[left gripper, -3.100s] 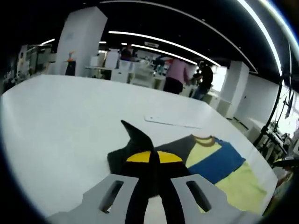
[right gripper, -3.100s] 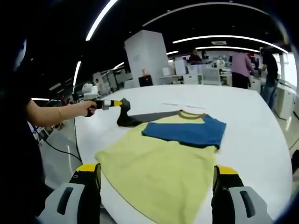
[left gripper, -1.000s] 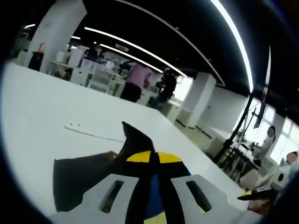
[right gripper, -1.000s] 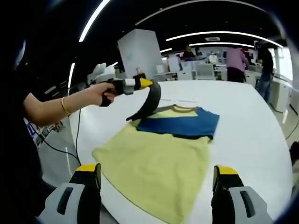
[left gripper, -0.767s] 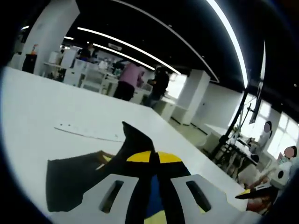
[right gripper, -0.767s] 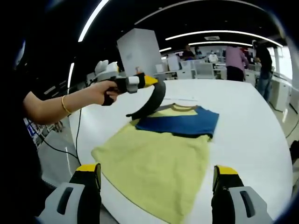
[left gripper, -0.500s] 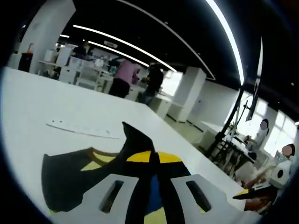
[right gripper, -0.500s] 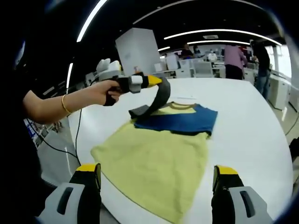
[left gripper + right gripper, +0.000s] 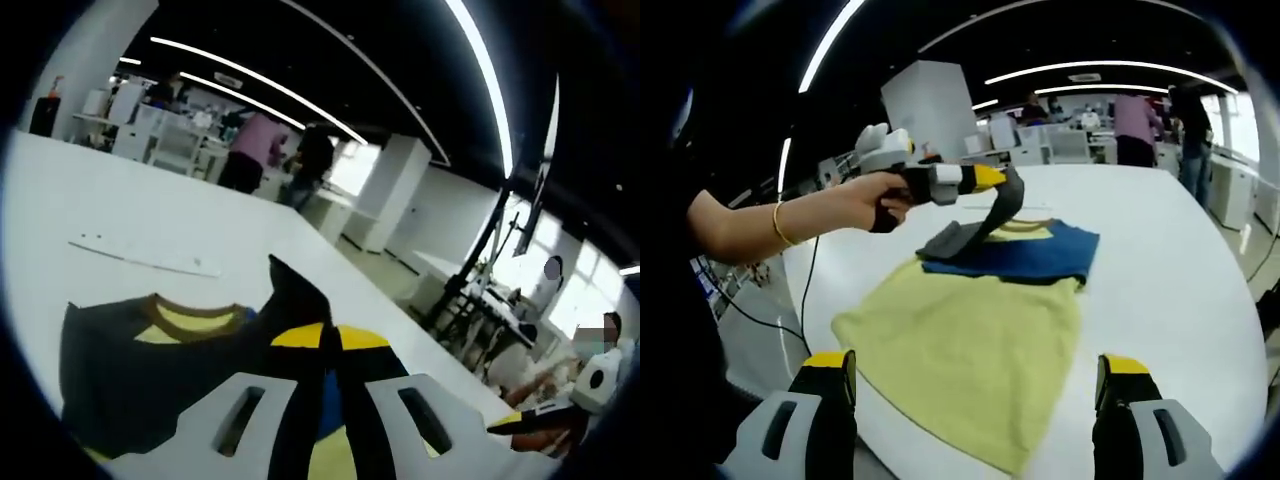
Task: Fold the garment on the visible template until the final outline fits inside the template.
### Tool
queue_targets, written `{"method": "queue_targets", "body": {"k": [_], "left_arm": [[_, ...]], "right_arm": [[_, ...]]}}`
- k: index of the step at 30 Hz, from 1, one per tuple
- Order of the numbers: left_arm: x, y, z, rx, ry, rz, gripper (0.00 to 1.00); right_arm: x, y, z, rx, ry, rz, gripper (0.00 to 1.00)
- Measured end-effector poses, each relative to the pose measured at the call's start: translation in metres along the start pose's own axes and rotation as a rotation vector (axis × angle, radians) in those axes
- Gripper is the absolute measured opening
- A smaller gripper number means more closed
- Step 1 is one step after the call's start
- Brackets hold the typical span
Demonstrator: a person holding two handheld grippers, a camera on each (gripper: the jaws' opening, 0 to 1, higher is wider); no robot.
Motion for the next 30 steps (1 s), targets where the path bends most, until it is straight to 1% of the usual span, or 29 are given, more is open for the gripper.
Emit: {"method": "queue_targets", "body": {"k": [5, 9, 14, 20, 24, 25, 27, 30], "left_arm": [[0.005, 0.008, 0.007, 0.017, -0.02, -0.01, 0.0], [0.01, 0.015, 0.016, 0.038, -0.014, -0.024, 0.0], [0.022, 0.023, 0.022, 0.048, -0.002, -0.062, 0.0], [0.041, 0.029, 0.021, 0.032, 0.029, -0.126, 0.0], [0.054, 0.032, 0.021, 0.024, 0.025, -0.173, 0.0], [0.056, 0.033, 0.021, 0.019, 0.038, -0.185, 0.0], [0.059, 0.035, 0.021, 0.018, 0.04, -0.189, 0.0], [0.062, 0.038, 0.024, 0.031, 0.016, -0.195, 0.01]], "right_arm": [[0.002, -0.001, 0.002, 0.006, 0.008, 0.002, 0.99], [0.003, -0.001, 0.003, 0.008, 0.011, 0.003, 0.99], [0.004, -0.002, 0.005, 0.012, 0.015, 0.004, 0.99], [0.006, -0.004, 0.007, 0.018, 0.022, 0.003, 0.99], [0.007, -0.004, 0.007, 0.018, 0.025, 0.009, 0.99], [0.007, -0.004, 0.007, 0.019, 0.027, 0.011, 0.99], [0.007, -0.004, 0.007, 0.019, 0.029, 0.013, 0.99], [0.007, -0.003, 0.006, 0.014, 0.03, 0.014, 0.99]]}}
Point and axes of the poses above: the point that each gripper's makers call its tool centre point, and the gripper's own axes: y roughly forward along the fingers, z roughly to its right, x roughly out of its underside, the point moved 8 cm from there along -y, roughly backward along the fingers, and after that the axes turned 3 degrees about -y, right-handed, at the moved point
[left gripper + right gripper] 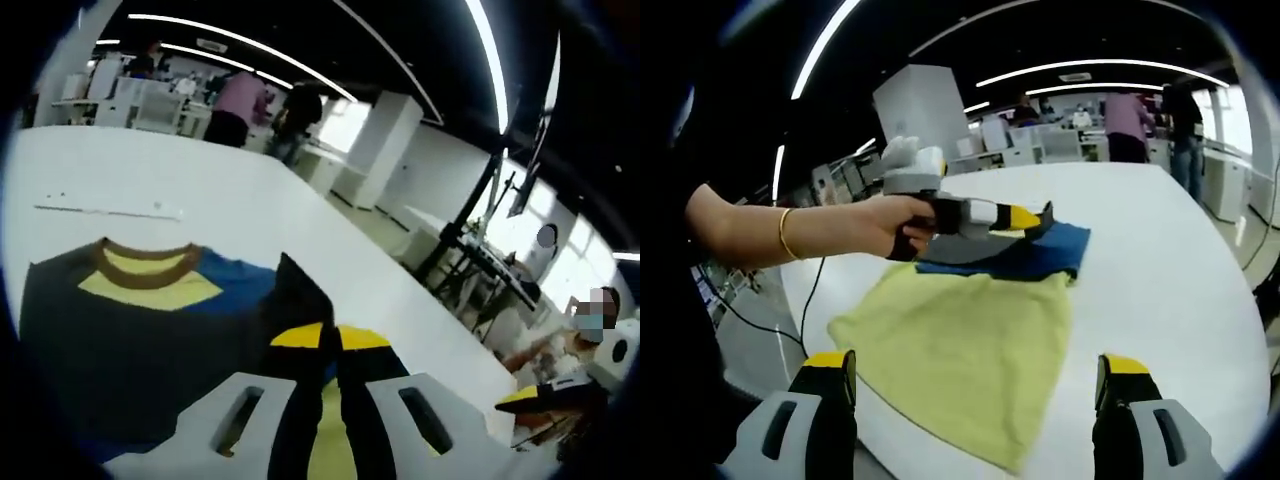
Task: Fold the garment on the visible template until the final outline fits inside the template.
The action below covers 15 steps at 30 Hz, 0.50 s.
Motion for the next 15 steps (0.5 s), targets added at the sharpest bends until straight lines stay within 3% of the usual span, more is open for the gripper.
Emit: {"method": "queue_targets", "body": {"k": [5, 15], "left_arm": [[0.005, 0.002, 0.008, 0.052, 0.052, -0.016, 0.13], [-0.003, -0.017, 0.007, 0.06, 0.183, 0.004, 0.58]], "right_arm": [[0.0, 0.0, -0.001, -0.004, -0.003, 0.0, 0.99], [-0.005, 0.003, -0.003, -0.028, -0.028, -0.008, 0.99]]}}
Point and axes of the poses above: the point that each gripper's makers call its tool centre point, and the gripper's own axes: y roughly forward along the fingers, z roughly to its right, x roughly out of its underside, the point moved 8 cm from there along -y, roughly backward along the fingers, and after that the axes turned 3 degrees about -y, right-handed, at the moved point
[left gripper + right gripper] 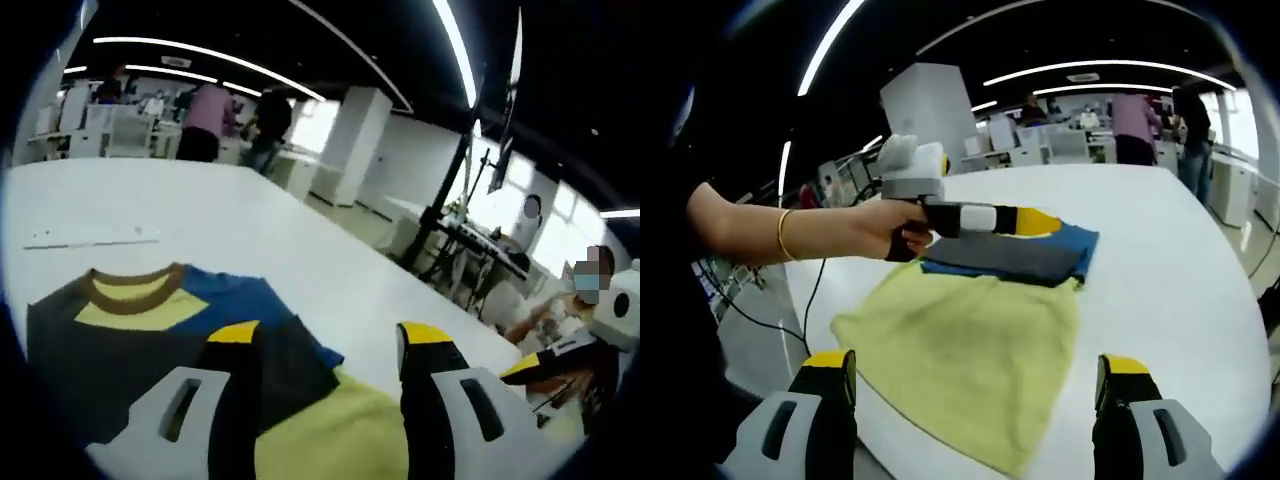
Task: Fold the garment on the visible template until the final outline fits inside the template.
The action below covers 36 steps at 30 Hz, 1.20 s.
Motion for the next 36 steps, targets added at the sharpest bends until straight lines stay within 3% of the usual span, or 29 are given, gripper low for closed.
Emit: {"method": "queue_targets", "body": {"k": [4, 16, 27, 36], "left_arm": [[-0.003, -0.014, -0.005, 0.008, 0.018, 0.019, 0.74], [0.005, -0.056, -0.01, 0.013, 0.091, -0.003, 0.99], [0.01, -0.095, -0.01, 0.04, 0.166, -0.027, 0.99], [0.021, -0.136, -0.015, 0.047, 0.214, -0.055, 0.99]], "right_arm": [[-0.004, 0.002, 0.0, -0.014, -0.023, -0.008, 0.99], [-0.007, 0.008, -0.007, -0.062, -0.086, -0.05, 0.99], [-0.004, 0.016, -0.016, -0.148, -0.214, -0.156, 0.99], [0.0, 0.016, -0.016, -0.173, -0.266, -0.21, 0.97]]}}
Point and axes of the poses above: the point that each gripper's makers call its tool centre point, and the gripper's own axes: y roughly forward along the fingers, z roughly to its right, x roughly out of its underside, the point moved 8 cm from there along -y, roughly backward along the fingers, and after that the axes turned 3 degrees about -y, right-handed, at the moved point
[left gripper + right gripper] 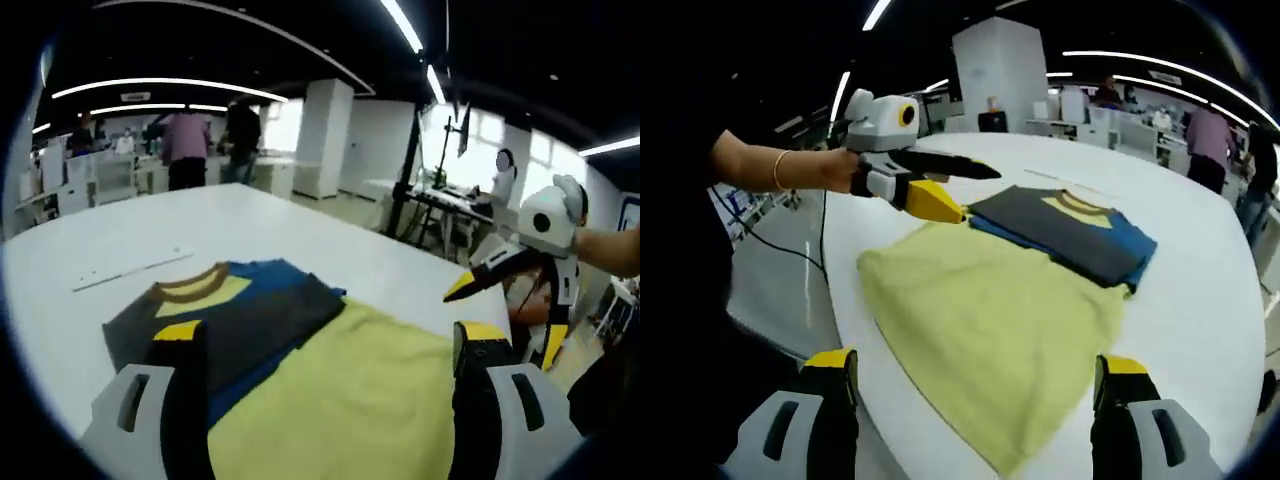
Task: Fold the garment on the visible template until the final outline fits inside the template.
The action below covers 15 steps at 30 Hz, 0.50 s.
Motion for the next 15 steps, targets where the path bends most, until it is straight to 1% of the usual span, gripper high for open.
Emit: {"method": "queue_targets", "body": {"k": [2, 6, 10, 13, 14, 15], "left_arm": [[0.005, -0.008, 0.0, -0.001, 0.015, -0.012, 0.99], [0.012, -0.024, 0.0, -0.001, 0.009, -0.023, 0.98], [0.022, -0.042, 0.004, 0.004, 0.041, -0.049, 0.96], [0.03, -0.053, 0.007, 0.009, 0.042, -0.063, 0.93], [0.031, -0.055, 0.007, 0.01, 0.041, -0.066, 0.9], [0.041, -0.069, 0.01, 0.009, 0.043, -0.09, 0.89]], "right_arm": [[0.001, -0.001, 0.0, -0.005, -0.011, -0.014, 0.96], [0.004, -0.002, 0.001, -0.008, -0.025, -0.034, 0.93], [0.009, -0.003, 0.001, -0.012, -0.045, -0.063, 0.9], [0.013, -0.003, 0.0, -0.015, -0.062, -0.079, 0.86], [0.017, -0.003, 0.0, -0.016, -0.076, -0.09, 0.82], [0.017, -0.003, -0.001, -0.016, -0.078, -0.093, 0.81]]}}
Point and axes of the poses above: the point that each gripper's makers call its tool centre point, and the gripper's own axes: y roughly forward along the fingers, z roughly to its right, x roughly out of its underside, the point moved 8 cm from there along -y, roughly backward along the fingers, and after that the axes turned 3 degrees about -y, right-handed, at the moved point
